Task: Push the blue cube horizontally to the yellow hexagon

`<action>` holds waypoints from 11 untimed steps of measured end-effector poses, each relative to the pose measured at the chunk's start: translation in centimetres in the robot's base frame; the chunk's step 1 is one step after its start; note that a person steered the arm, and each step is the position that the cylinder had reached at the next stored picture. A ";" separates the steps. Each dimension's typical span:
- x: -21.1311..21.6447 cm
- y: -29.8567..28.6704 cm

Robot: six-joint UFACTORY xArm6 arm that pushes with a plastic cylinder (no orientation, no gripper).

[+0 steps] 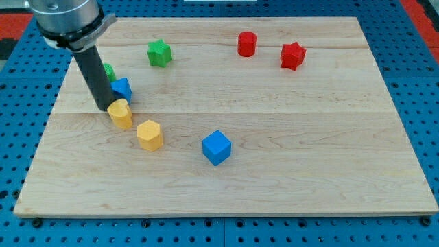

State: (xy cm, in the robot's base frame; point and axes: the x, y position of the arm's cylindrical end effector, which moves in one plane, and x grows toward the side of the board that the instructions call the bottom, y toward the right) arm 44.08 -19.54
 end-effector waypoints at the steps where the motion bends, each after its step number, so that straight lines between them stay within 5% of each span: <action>1: 3.2 -0.8; 8: 12.6 17.6; 11: 5.9 24.0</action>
